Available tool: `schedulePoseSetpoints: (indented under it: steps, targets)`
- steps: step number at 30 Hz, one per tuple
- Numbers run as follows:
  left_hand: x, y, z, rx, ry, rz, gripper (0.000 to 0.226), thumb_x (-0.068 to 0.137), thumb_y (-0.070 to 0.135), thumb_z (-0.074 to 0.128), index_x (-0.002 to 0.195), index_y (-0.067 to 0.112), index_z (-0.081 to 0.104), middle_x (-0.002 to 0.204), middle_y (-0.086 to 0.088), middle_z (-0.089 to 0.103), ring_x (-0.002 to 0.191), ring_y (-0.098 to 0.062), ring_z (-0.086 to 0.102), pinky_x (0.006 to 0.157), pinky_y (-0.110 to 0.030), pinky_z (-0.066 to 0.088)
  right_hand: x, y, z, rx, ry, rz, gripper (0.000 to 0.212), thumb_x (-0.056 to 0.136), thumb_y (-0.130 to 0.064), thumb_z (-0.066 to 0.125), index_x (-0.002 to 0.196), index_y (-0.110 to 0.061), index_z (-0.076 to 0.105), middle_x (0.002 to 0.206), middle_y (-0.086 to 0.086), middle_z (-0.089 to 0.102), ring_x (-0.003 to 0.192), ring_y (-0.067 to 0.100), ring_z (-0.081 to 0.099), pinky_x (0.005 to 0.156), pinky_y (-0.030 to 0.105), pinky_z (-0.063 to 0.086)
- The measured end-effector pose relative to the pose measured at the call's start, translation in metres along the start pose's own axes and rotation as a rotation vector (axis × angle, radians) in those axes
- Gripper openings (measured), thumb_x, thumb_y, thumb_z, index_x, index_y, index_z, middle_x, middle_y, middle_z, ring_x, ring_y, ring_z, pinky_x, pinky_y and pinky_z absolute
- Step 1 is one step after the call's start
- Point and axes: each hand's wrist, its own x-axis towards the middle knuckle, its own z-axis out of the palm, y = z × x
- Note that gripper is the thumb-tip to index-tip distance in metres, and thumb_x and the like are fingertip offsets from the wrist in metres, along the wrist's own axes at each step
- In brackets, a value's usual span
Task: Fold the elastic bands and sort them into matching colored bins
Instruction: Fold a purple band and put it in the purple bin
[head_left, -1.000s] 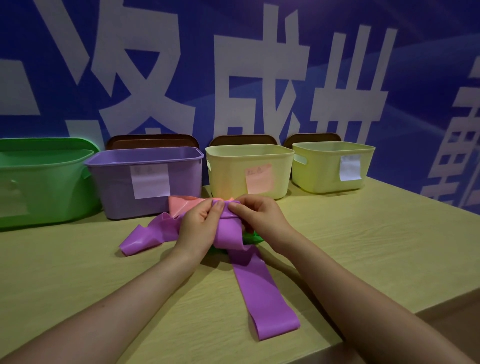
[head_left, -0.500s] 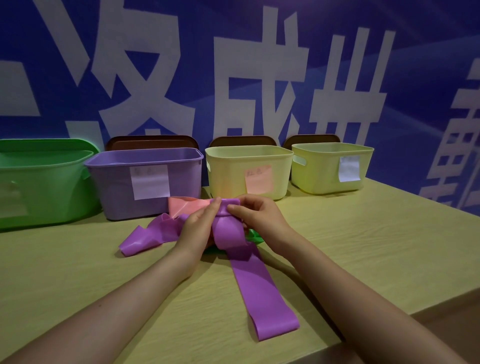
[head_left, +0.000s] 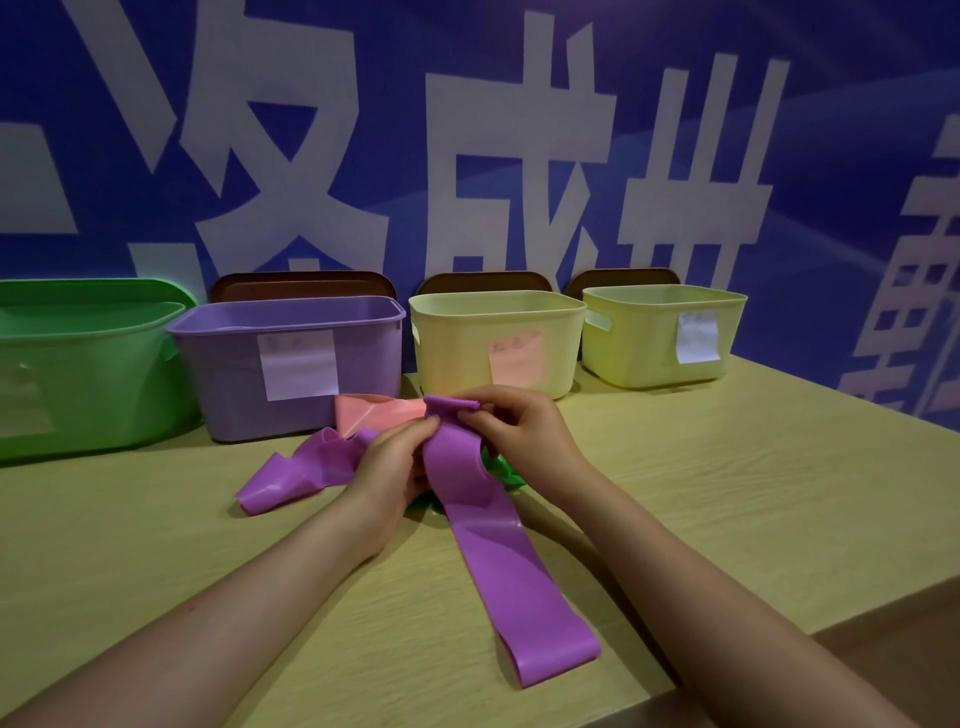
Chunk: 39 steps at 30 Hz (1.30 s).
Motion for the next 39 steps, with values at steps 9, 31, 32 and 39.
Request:
schedulePoseSetpoints:
  steps: [9, 31, 32, 39]
  targets:
    - [-0.001, 0.003, -0.001, -0.133, 0.039, 0.048, 0.035, 0.098, 0.019, 0.037, 0.088, 0.006, 0.067, 0.077, -0.014, 0.068, 0.07, -0.023, 0.061, 0.067, -0.032, 0.048, -0.004, -0.001, -0.002, -0.12, -0.1, -0.037, 0.033, 0.092, -0.001, 0.055, 0.116, -0.02, 0.069, 0.102, -0.001, 0.07, 0.086, 0.003, 0.061, 0.073, 0.016, 0.05]
    - [-0.004, -0.003, 0.005, 0.259, 0.062, 0.256, 0.024, 0.099, 0.015, 0.046, 0.082, 0.026, 0.059, 0.082, 0.003, 0.06, 0.078, -0.013, 0.056, 0.068, -0.022, 0.043, 0.001, 0.004, 0.001, 0.225, -0.036, 0.282, 0.013, 0.093, -0.022, 0.06, 0.099, -0.017, 0.071, 0.095, 0.004, 0.069, 0.093, 0.019, 0.064, 0.084, 0.033, 0.052]
    - [-0.005, -0.003, 0.006, 0.251, 0.071, 0.243, 0.024, 0.099, 0.015, 0.046, 0.081, 0.025, 0.059, 0.081, 0.002, 0.06, 0.076, -0.013, 0.055, 0.066, -0.022, 0.043, 0.001, 0.003, 0.001, 0.215, -0.034, 0.277, 0.011, 0.093, -0.02, 0.06, 0.096, -0.018, 0.07, 0.096, 0.005, 0.069, 0.094, 0.02, 0.064, 0.084, 0.033, 0.052]
    - [-0.001, -0.004, 0.002, 0.326, 0.056, 0.275, 0.019, 0.098, 0.018, 0.05, 0.086, 0.02, 0.065, 0.087, -0.006, 0.066, 0.087, -0.023, 0.059, 0.081, -0.038, 0.048, -0.001, 0.0, 0.001, 0.122, -0.064, 0.212, 0.01, 0.095, -0.018, 0.057, 0.091, -0.015, 0.066, 0.088, 0.004, 0.066, 0.081, 0.013, 0.062, 0.07, 0.022, 0.051]
